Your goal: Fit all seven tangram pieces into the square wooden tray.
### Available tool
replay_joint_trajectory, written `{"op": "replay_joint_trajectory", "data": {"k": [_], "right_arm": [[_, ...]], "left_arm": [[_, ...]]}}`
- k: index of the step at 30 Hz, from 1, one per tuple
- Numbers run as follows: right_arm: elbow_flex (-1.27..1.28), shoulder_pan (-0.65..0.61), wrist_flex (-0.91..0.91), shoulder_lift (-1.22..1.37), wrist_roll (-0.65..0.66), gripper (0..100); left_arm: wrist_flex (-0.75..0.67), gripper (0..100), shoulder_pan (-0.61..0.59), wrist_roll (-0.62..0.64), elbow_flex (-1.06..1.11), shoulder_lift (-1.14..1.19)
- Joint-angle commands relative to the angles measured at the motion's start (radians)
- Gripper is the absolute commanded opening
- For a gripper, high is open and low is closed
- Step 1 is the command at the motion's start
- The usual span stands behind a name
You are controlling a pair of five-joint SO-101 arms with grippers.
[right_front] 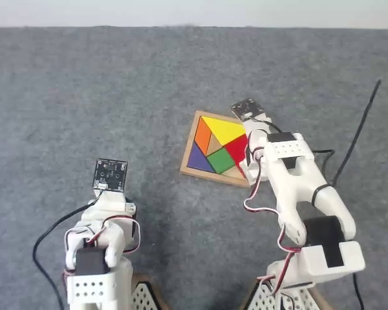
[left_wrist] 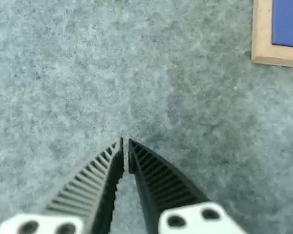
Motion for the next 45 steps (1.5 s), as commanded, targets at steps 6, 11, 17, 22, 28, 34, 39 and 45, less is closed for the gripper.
{"op": "replay_joint_trajectory", "data": {"k": [6,11,17,22,28,34,39,45], "right_arm": [[-0.032,0.101,0.058,0.002,-0.163,6.1],[-0.043,0.217,0.065,0.002,-0.310,6.3],[-0.068,0.245,0.107,0.002,-0.451,7.1],[-0.106,0.200,0.159,0.001,-0.400,18.6],[-0.141,0.142,0.168,-0.041,-0.397,19.1],[-0.127,0.079,0.165,-0.209,-0.331,13.9],[-0.120,-0.008,0.162,-0.179,-0.304,13.9],[-0.172,-0.008,0.162,-0.033,-0.305,13.9]], "left_arm": [[0.003,2,0.005,-0.002,-0.010,-0.017],[0.003,2,0.005,-0.002,-0.010,-0.017],[0.003,2,0.005,-0.002,-0.010,-0.017],[0.003,2,0.005,-0.002,-0.010,-0.017],[0.003,2,0.005,-0.002,-0.010,-0.017],[0.003,2,0.005,-0.002,-0.010,-0.017],[0.003,2,0.005,-0.002,-0.010,-0.017],[0.003,2,0.005,-0.002,-0.010,-0.017]]}}
